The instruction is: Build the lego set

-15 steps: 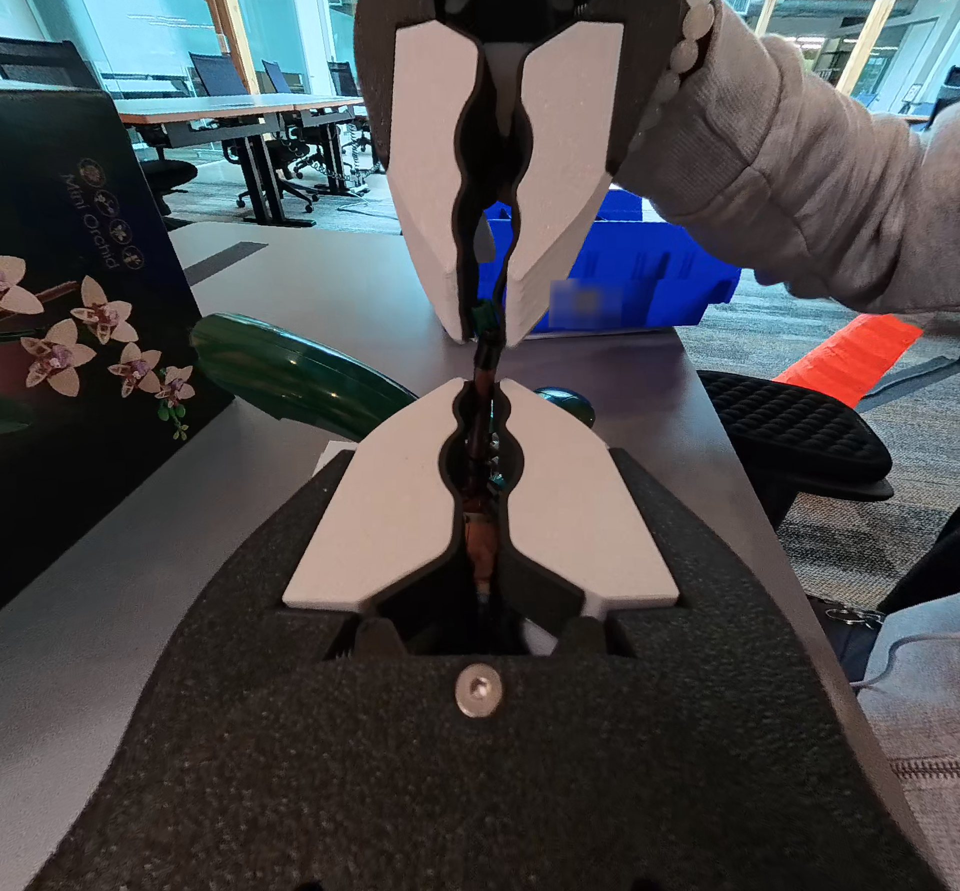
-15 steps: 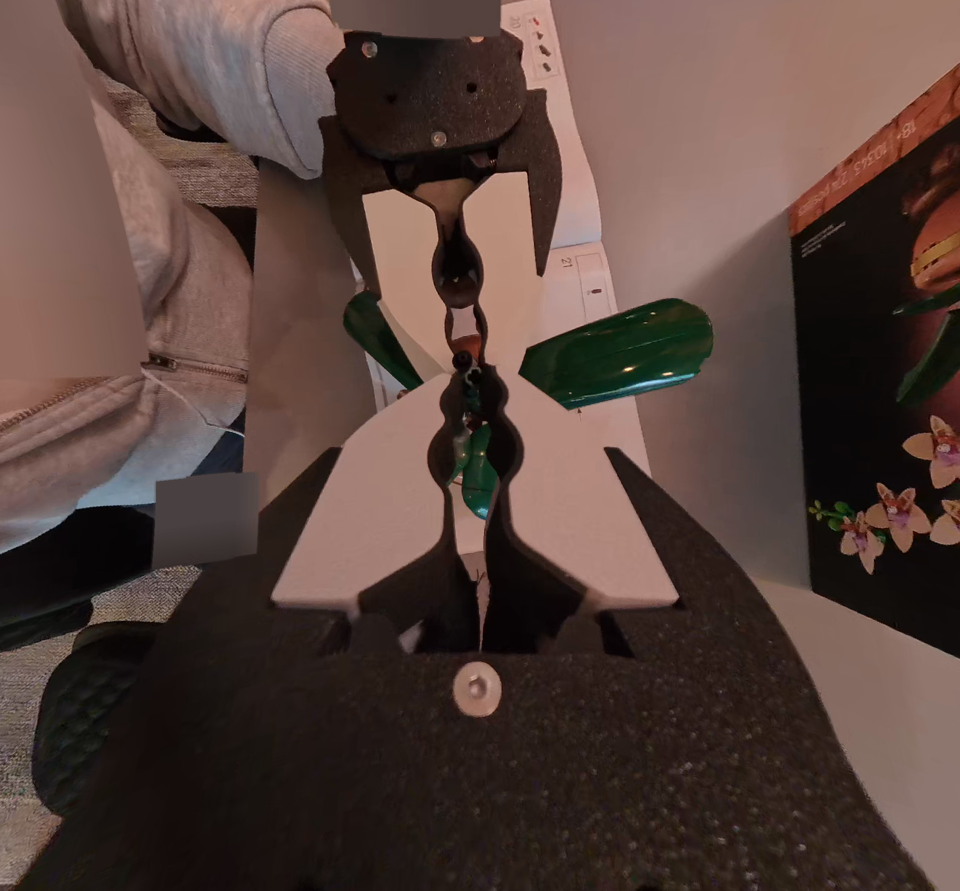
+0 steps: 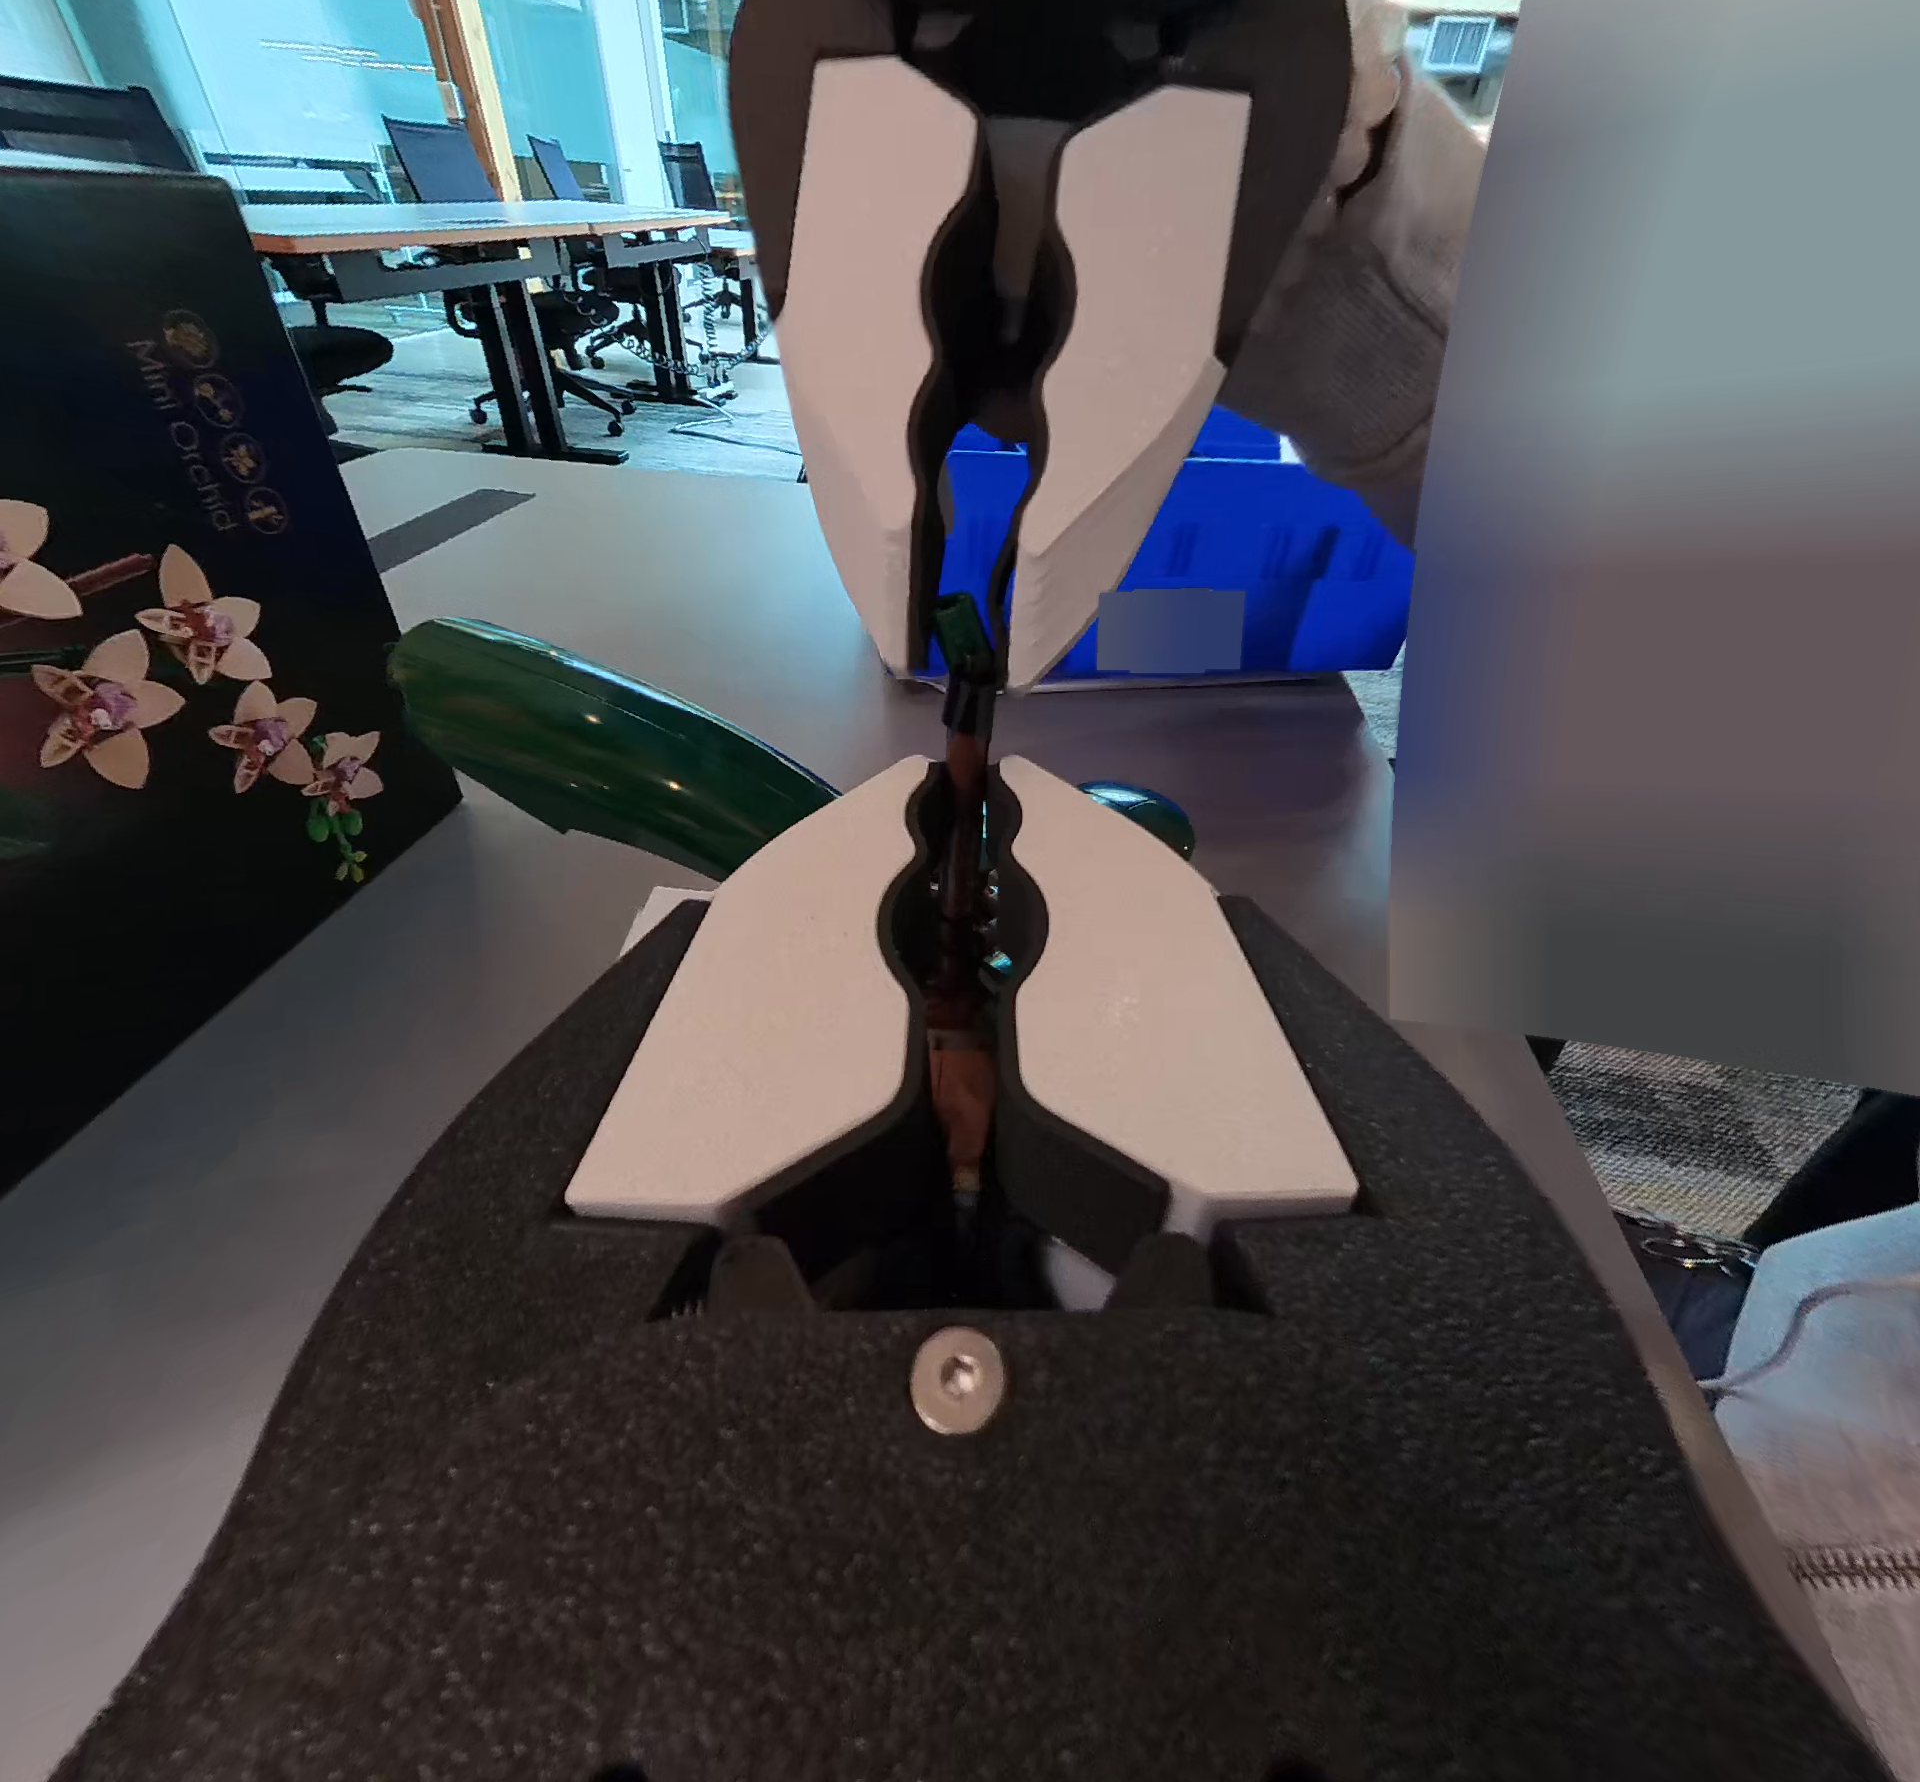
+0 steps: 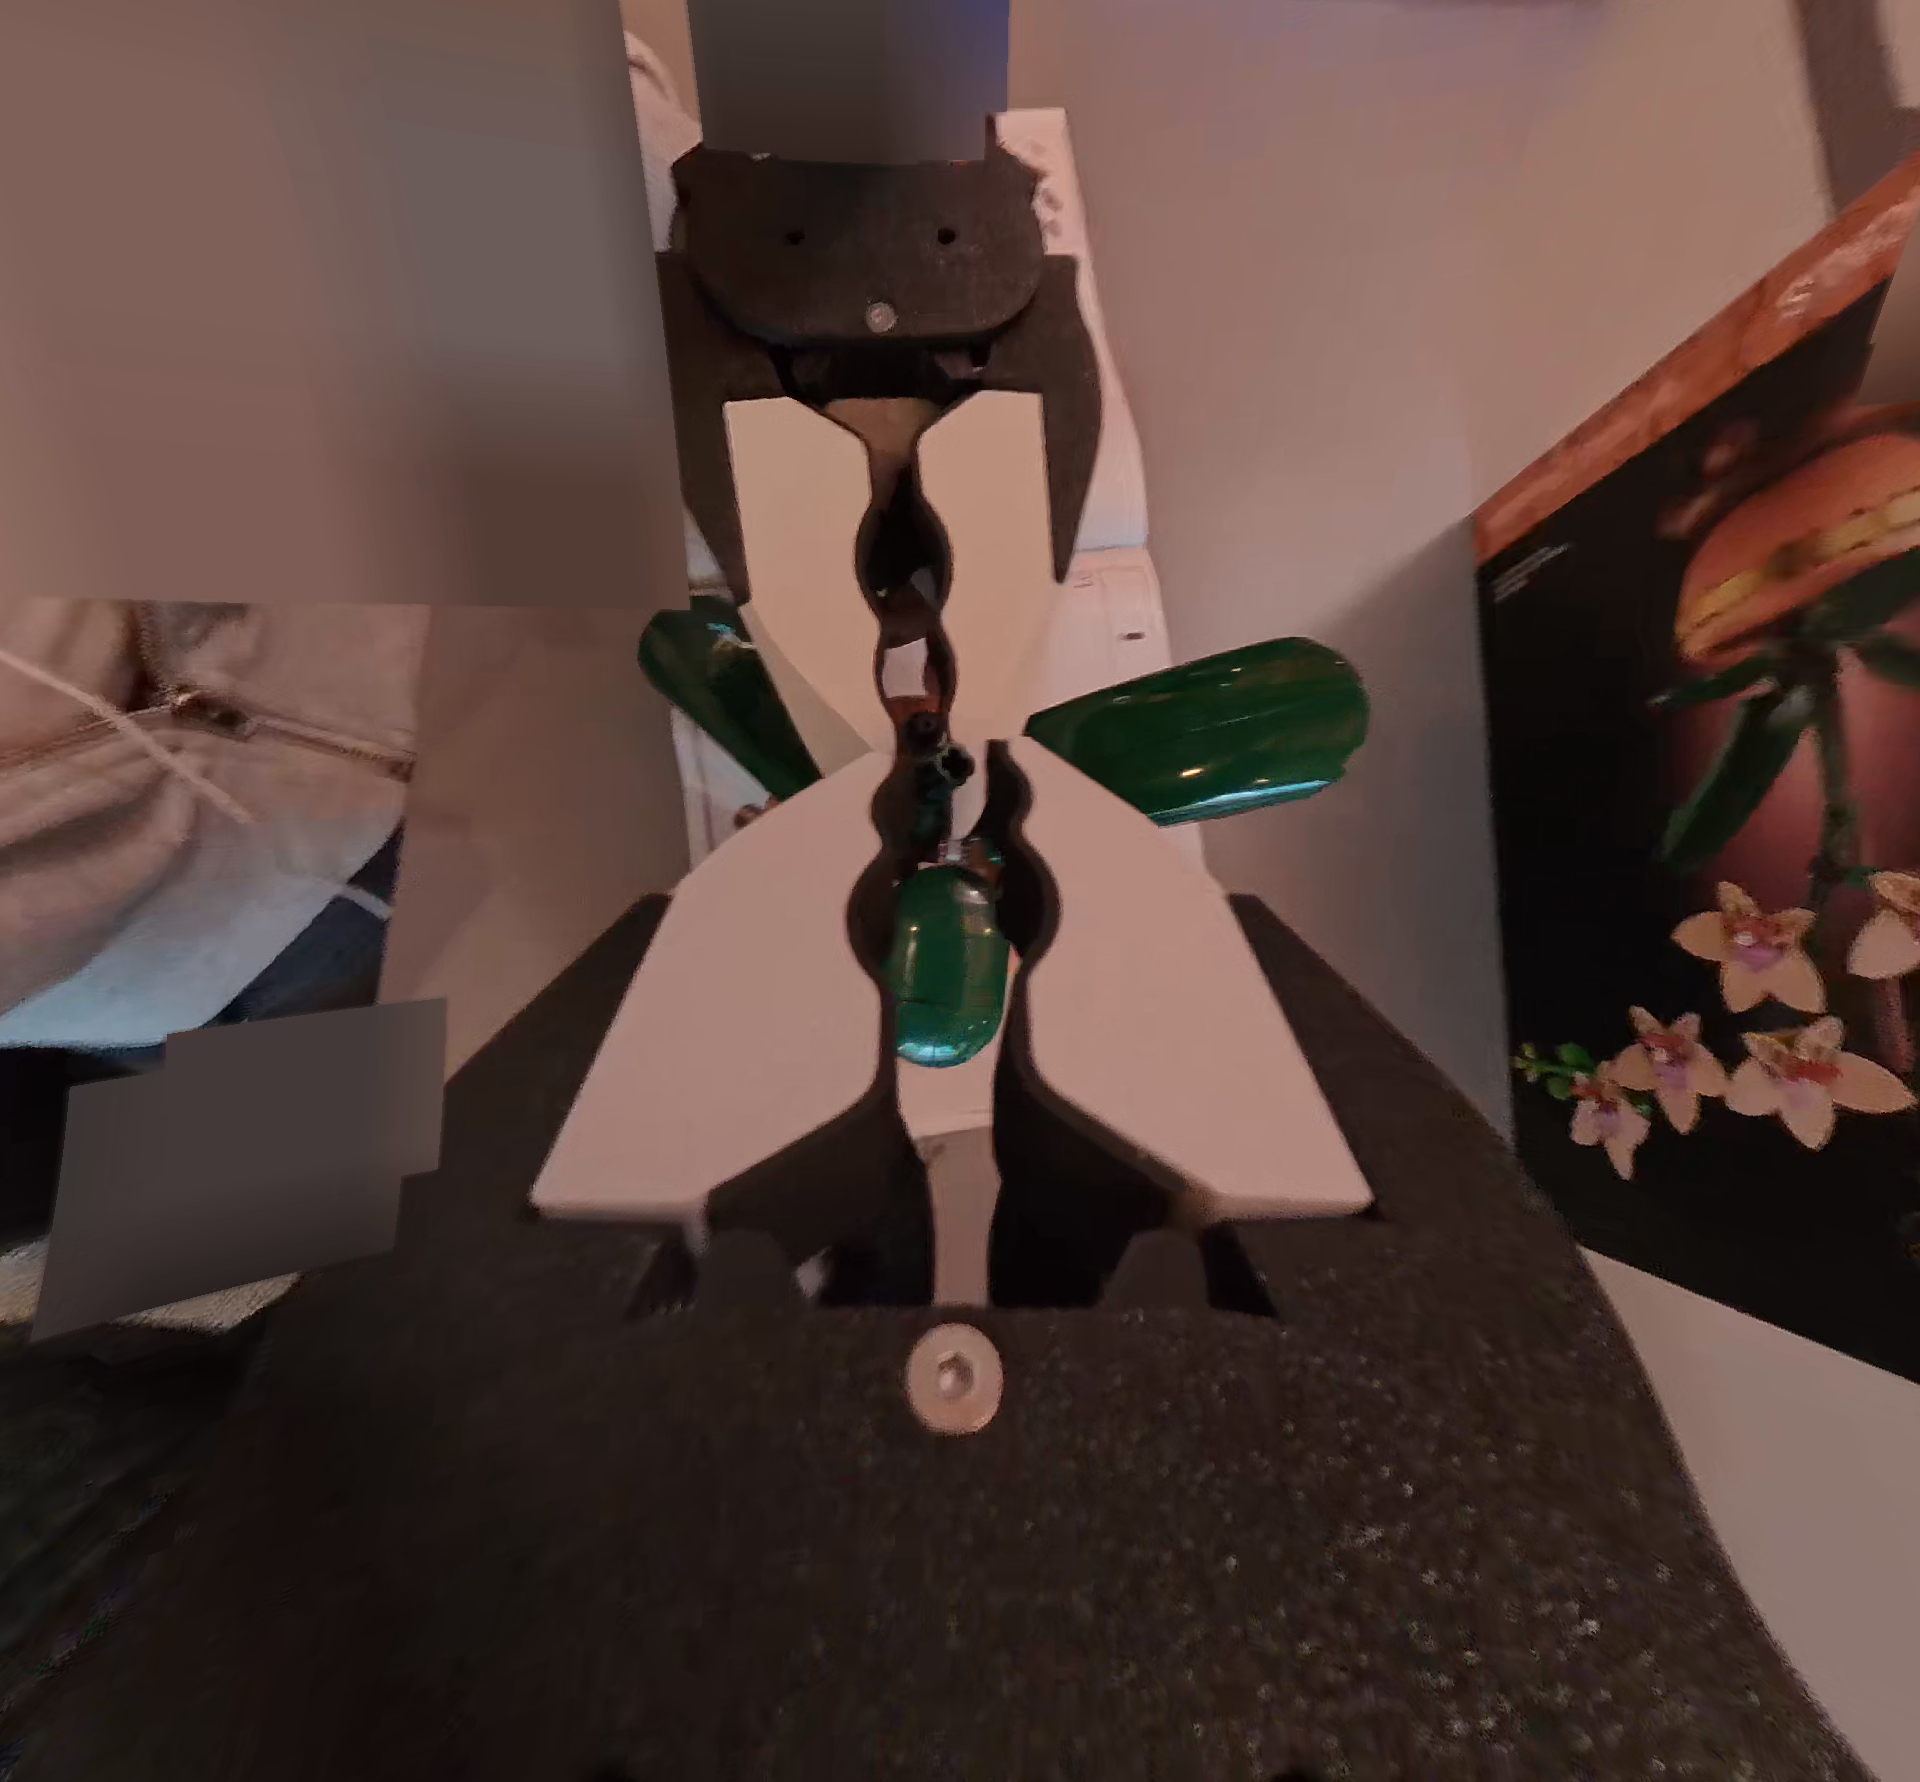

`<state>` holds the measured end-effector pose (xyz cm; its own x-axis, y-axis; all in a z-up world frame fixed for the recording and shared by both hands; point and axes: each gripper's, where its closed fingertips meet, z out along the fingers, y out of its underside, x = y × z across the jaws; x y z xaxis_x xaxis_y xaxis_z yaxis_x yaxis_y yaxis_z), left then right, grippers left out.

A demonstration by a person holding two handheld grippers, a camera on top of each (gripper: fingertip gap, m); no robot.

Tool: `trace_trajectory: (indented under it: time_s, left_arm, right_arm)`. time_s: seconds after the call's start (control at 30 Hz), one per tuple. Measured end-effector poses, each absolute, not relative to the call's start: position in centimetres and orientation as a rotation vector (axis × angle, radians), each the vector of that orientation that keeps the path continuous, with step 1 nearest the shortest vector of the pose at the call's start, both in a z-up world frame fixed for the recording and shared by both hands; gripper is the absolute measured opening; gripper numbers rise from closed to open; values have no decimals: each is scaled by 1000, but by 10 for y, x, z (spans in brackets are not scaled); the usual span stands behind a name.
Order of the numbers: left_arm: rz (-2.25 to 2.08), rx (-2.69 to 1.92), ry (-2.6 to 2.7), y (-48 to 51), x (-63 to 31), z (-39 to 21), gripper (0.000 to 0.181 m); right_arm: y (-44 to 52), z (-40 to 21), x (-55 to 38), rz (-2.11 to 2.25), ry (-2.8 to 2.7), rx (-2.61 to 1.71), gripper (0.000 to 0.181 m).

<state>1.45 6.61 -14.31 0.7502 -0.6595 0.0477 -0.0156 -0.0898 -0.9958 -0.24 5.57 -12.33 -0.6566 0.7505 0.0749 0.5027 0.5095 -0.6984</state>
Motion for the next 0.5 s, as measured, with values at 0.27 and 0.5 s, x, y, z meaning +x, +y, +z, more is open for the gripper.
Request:
trace_trajectory:
  time_s: [0.27,0.5]
  left_arm:
    - [-565,-1586,578,65,14,-143,6]
    - [-525,-1543,587,54,-1,-127,28]
  right_arm:
    - [59,-98,-3,1143,-1893,-964,23]
    - [59,-110,8,1370,-1651,-1005,21]
